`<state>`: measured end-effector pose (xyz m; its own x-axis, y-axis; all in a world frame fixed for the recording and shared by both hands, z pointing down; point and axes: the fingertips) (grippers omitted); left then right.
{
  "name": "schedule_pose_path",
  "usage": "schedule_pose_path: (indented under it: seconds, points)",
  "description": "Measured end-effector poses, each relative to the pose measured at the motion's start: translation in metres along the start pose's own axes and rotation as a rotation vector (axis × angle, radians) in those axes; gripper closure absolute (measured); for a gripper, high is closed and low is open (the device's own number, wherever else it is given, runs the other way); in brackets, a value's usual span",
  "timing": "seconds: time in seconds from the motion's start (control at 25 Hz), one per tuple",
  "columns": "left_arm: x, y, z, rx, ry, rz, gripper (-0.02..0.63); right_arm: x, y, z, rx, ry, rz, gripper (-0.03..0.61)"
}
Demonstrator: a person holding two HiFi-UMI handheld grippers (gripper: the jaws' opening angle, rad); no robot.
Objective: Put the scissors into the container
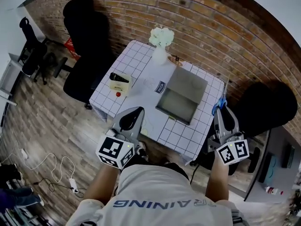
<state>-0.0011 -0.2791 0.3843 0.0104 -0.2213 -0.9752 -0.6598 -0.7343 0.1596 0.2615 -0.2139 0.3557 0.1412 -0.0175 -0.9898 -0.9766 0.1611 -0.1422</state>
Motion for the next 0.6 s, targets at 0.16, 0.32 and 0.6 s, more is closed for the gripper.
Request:
schedule_pose_path:
  seconds: [0.16,0.32,0.6]
  points:
    - [-0.006,0.021,-0.016,-0.071,0.027,0.011,0.614,-0.013,0.007,-0.010,-0.070,0.028,0.001,0.476]
    - [-0.011,0.035,-0.029,-0.124,0.054,0.015,0.614,-0.023,0.012,-0.013,-0.123,0.058,0.010,0.476]
    - [-0.023,0.041,-0.044,-0.121,0.084,0.034,0.614,-0.043,0.002,-0.026,-0.126,0.122,0.048,0.476]
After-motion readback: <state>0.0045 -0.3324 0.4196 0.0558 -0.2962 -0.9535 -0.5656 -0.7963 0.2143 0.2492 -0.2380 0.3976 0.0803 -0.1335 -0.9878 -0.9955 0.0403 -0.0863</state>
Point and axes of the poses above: the fingertips, and each gripper's own axes: z backward along the fingers, y to its left, x out of its top, and after that the axes turned 1 degree about z, right-handed
